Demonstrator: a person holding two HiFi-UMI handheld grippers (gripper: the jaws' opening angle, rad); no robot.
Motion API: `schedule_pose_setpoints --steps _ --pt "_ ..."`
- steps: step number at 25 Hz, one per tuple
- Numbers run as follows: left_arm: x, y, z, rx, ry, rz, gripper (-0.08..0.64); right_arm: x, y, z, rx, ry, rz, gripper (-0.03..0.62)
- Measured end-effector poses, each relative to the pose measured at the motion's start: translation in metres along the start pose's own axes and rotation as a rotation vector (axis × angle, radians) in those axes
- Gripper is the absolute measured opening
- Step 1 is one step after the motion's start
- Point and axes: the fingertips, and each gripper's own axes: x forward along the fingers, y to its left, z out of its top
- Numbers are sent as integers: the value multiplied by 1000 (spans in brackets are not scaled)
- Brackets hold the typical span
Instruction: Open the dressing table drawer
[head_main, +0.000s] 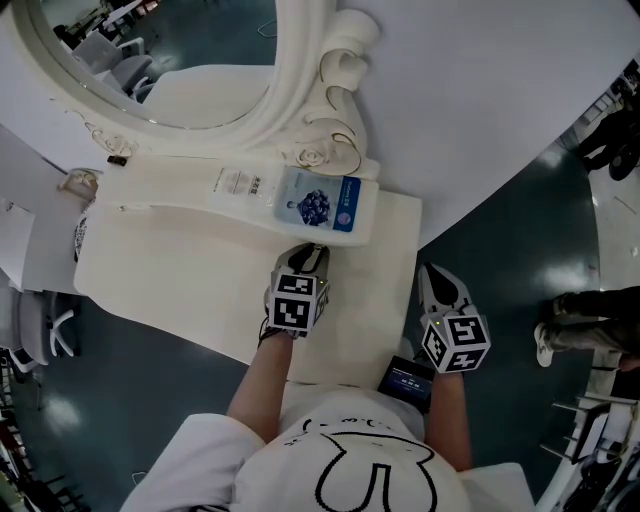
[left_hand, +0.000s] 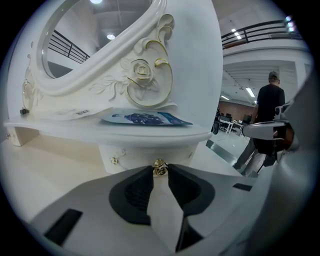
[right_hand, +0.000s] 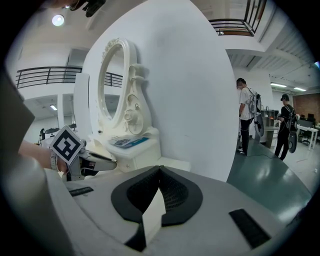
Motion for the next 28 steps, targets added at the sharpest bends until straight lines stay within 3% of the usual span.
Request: schedule_pose_setpoints --steps 28 --pt "-23 -7 -17 3 21 -33 120 -31 27 -9 -8 -12 -9 14"
